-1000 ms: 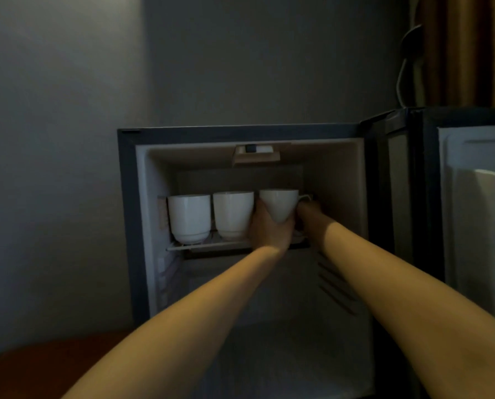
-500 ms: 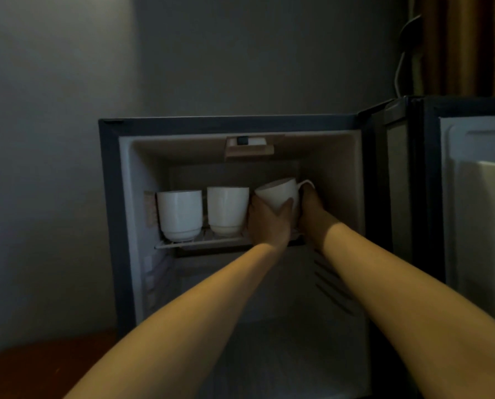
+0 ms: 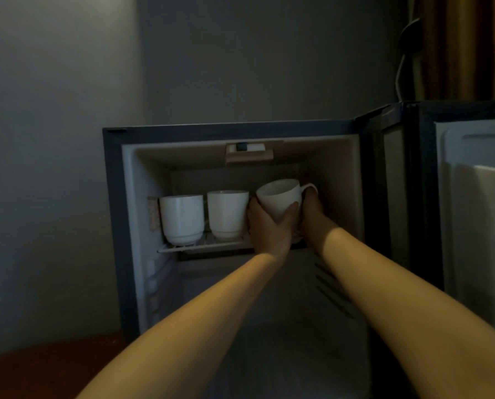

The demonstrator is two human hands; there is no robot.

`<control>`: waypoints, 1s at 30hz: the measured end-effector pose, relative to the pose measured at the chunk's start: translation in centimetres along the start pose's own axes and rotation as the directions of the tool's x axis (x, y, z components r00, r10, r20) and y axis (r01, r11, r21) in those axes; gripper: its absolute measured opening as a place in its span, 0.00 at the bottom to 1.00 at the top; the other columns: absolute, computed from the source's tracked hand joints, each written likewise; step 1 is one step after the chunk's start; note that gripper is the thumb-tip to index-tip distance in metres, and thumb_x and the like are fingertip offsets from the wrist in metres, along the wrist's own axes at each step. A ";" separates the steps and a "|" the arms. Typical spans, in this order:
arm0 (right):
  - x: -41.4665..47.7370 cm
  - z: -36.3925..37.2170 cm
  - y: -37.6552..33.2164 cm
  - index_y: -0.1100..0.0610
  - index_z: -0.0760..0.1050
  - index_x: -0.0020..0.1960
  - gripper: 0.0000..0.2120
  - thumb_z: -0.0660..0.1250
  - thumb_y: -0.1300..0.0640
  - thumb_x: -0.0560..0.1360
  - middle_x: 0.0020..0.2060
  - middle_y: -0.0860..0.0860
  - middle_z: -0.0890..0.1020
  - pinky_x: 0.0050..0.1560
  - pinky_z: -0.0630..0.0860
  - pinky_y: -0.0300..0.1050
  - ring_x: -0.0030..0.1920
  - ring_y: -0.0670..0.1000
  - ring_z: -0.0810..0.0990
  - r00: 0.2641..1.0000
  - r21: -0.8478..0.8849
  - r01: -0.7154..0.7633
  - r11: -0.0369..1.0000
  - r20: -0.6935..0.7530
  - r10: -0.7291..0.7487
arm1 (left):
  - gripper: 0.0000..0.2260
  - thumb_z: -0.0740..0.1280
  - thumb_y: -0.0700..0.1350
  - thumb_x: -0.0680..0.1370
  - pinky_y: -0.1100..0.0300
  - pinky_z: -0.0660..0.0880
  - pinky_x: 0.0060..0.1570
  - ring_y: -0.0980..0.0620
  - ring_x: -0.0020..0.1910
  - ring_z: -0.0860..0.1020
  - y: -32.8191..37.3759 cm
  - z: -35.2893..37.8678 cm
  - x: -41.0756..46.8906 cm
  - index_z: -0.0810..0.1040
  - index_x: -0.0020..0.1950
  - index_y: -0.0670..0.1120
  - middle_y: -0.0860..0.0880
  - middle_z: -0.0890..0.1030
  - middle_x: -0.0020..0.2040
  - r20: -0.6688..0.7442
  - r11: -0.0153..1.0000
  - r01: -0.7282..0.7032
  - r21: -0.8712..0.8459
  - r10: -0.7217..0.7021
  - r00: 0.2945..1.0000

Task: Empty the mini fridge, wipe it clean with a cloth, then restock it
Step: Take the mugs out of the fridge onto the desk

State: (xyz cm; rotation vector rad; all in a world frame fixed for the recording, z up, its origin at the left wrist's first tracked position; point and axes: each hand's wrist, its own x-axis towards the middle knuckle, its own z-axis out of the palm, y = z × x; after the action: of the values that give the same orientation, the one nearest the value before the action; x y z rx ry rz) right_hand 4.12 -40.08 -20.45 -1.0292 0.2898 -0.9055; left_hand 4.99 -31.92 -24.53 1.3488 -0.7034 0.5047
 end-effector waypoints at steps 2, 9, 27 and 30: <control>0.1 0.1 -0.1 0.55 0.76 0.43 0.20 0.54 0.44 0.80 0.52 0.59 0.81 0.57 0.74 0.54 0.51 0.60 0.78 1.000 -0.002 0.012 1.000 -0.001 -0.012 | 0.37 0.75 0.52 0.71 0.49 0.66 0.69 0.47 0.70 0.68 -0.1 -0.1 -0.1 0.63 0.74 0.42 0.44 0.70 0.71 0.013 1.000 0.002 -0.014 -0.002 1.000; -0.1 -0.6 -0.1 0.56 0.78 0.48 0.18 0.54 0.47 0.82 0.44 0.56 0.80 0.52 0.75 0.51 0.46 0.57 0.77 0.999 -0.014 0.034 0.999 0.028 -0.033 | 0.37 0.77 0.49 0.69 0.50 0.69 0.68 0.49 0.68 0.70 0.3 -1.3 0.0 0.64 0.73 0.44 0.47 0.72 0.69 0.127 0.986 0.104 -0.134 -0.087 0.988; -9.4 -3.8 -0.4 0.60 0.76 0.43 0.21 0.53 0.48 0.82 0.41 0.58 0.79 0.32 0.78 0.42 0.37 0.53 0.79 0.994 0.206 -0.017 0.978 0.106 -0.005 | 0.37 0.81 0.39 0.63 0.53 0.74 0.63 0.53 0.62 0.75 3.7 -5.9 -5.9 0.70 0.68 0.47 0.50 0.77 0.62 0.303 0.983 -0.014 -0.181 0.069 0.951; -11.9 -4.6 0.0 0.60 0.76 0.42 0.23 0.52 0.46 0.83 0.37 0.56 0.81 0.31 0.79 0.40 0.31 0.51 0.82 0.987 0.255 -0.033 0.966 0.161 -0.009 | 0.37 0.81 0.39 0.63 0.50 0.74 0.63 0.56 0.63 0.75 4.2 -7.4 -8.2 0.70 0.68 0.49 0.52 0.77 0.63 0.294 0.978 -0.089 -0.186 0.142 0.945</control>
State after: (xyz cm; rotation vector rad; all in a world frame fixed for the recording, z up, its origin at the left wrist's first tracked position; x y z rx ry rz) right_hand -6.00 -33.79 -25.07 -0.8525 0.0399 -0.8191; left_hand -2.43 -23.41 -27.99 1.2399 -1.0628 0.3212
